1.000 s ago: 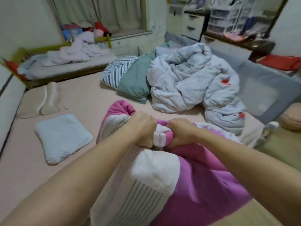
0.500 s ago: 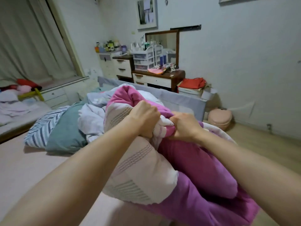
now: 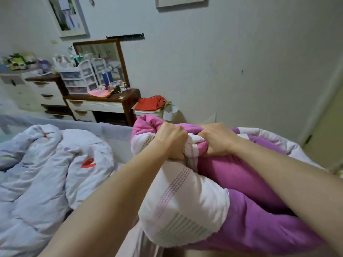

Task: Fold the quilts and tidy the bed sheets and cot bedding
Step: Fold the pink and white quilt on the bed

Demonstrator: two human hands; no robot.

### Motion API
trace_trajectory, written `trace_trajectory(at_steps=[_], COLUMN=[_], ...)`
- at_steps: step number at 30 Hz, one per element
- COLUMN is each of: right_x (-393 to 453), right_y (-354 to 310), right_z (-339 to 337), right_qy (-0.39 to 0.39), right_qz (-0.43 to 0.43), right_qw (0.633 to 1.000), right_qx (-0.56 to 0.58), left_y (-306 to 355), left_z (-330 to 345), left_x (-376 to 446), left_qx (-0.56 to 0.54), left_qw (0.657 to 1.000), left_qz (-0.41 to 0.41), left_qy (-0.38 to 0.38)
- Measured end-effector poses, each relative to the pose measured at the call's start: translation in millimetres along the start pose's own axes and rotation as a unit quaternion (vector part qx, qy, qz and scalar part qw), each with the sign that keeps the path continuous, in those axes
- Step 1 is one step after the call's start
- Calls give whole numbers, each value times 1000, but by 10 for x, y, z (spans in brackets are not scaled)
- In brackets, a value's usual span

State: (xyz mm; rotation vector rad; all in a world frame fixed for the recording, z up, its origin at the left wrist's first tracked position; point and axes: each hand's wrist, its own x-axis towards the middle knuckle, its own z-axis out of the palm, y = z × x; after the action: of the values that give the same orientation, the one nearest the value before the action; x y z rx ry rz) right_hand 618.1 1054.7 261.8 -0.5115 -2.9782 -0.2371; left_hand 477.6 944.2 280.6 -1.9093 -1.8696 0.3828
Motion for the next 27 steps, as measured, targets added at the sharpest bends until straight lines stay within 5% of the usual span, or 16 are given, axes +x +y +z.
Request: trace_trajectory(at_steps=[15, 22, 27], right_x=[1293, 2491, 3828], right_y=[2935, 4049, 4649], right_z=[918, 1115, 1390], right_qy=[-23, -18, -31], right_qz=[205, 146, 23], right_qw=[979, 989, 999], right_qx=[0, -26, -18], left_y=[-368, -1019, -1718], left_z=[884, 1385, 1943], left_x=[3852, 5099, 5703], left_qx=[-14, -25, -25], left_qw=[982, 991, 999], left_qz=[186, 128, 24], left_qy=[23, 19, -39])
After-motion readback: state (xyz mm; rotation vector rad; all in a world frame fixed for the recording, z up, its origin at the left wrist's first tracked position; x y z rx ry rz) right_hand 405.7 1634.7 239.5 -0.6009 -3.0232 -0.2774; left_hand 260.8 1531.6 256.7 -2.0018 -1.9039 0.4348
